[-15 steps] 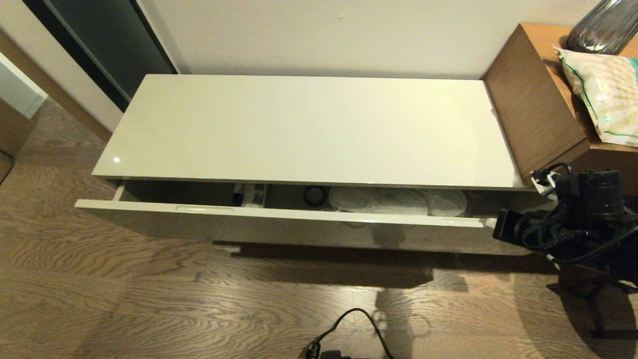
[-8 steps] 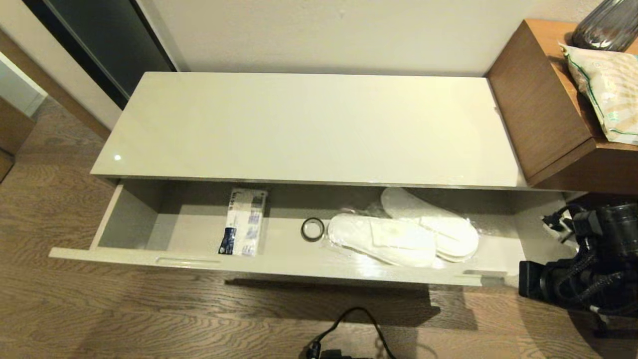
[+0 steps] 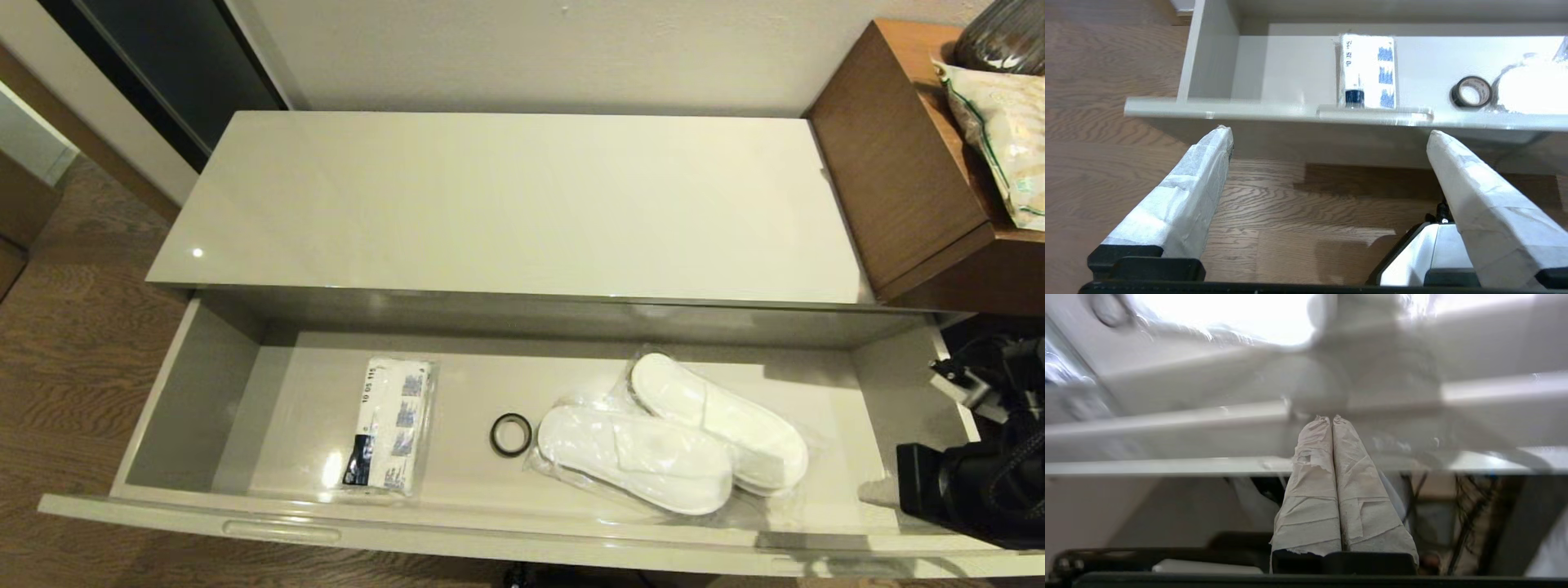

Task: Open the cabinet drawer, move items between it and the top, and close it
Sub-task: Take out the disposable slippers from the drawer

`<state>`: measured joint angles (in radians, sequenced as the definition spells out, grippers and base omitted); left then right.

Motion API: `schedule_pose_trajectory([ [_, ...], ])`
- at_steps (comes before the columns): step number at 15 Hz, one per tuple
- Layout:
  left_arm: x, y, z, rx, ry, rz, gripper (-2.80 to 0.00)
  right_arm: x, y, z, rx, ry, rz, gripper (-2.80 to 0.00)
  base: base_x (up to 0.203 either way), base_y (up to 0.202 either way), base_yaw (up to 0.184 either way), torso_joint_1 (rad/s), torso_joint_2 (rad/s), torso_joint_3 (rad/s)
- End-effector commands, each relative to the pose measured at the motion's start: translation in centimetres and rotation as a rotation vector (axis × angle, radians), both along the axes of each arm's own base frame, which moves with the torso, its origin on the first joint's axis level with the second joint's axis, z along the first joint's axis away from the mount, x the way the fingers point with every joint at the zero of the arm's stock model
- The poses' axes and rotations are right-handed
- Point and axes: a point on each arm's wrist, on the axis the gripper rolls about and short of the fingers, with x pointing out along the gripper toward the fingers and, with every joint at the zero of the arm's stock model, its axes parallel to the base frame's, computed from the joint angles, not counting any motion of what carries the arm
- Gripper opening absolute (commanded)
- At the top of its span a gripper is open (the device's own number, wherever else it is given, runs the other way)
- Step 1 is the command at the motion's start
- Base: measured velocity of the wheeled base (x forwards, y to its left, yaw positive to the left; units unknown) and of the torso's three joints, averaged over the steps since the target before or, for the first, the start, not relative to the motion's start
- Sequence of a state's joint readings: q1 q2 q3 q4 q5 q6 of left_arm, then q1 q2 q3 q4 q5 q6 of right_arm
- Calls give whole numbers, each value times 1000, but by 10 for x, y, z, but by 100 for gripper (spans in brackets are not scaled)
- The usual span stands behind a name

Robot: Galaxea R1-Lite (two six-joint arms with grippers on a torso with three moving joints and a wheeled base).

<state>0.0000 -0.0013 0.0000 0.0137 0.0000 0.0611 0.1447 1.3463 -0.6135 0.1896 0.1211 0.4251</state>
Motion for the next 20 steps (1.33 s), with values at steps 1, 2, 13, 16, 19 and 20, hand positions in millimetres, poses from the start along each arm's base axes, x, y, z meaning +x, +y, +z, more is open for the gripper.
schedule_pose_trajectory([
  [1,0,0,0,0,1,0,0,1,0,22,11,-72,-2,-280,0,0,0,0,0,0],
  [2,0,0,0,0,1,0,0,3,1,29,15,-76,-1,-280,0,0,0,0,0,0],
  [13,0,0,0,0,1,0,0,3,18,54,111,-76,159,-280,0,0,0,0,0,0],
  [16,0,0,0,0,1,0,0,17,58,43,117,-86,336,-280,0,0,0,0,0,0],
  [19,0,0,0,0,1,0,0,33,81,19,32,-77,494,-280,0,0,0,0,0,0],
  [20,0,0,0,0,1,0,0,38,84,10,6,-58,525,-280,0,0,0,0,0,0],
])
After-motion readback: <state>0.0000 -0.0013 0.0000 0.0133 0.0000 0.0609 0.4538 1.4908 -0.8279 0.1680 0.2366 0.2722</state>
